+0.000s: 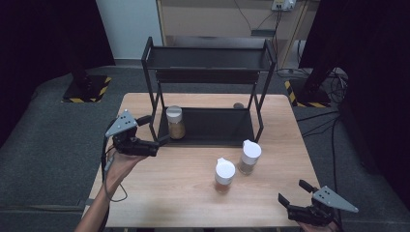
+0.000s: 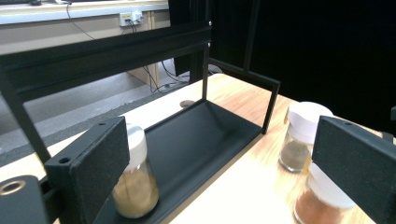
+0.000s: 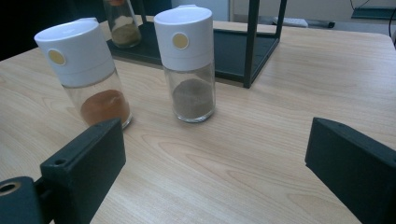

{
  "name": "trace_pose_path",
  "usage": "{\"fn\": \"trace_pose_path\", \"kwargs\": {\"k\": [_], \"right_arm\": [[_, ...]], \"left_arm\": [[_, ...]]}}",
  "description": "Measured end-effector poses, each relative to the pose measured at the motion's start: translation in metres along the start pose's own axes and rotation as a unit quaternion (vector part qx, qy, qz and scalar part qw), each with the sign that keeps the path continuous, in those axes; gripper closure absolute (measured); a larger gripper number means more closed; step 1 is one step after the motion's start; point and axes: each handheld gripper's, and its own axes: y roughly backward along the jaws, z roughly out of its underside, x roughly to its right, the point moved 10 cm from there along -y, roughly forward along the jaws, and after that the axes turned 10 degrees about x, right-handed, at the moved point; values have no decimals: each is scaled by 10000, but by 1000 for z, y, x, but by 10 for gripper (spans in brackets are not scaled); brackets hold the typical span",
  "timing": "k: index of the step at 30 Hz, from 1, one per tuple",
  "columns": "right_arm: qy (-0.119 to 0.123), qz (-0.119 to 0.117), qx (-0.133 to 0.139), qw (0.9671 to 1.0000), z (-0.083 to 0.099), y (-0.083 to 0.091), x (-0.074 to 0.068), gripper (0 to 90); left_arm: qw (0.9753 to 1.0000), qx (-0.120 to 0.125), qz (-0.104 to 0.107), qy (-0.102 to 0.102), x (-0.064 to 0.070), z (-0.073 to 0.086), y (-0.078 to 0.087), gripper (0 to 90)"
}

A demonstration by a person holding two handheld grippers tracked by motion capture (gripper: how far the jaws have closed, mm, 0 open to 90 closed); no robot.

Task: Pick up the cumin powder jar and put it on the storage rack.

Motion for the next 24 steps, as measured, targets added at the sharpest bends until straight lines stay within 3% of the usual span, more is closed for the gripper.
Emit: {"fn": "trace_pose_path", "kwargs": {"k": [5,8,24], "right_arm": [[0,-2,-16,10000,0,0,0,52],[9,-2,-22,10000,0,-1,-1,52],[19,6,-32,10000,0,-1,-1,53]], "left_arm": [[10000,57,-10,21,6,13,18,31],[9999,4,-100,-76,8,20,27,29],[9999,122,-93,60,18,51,65,28]]}}
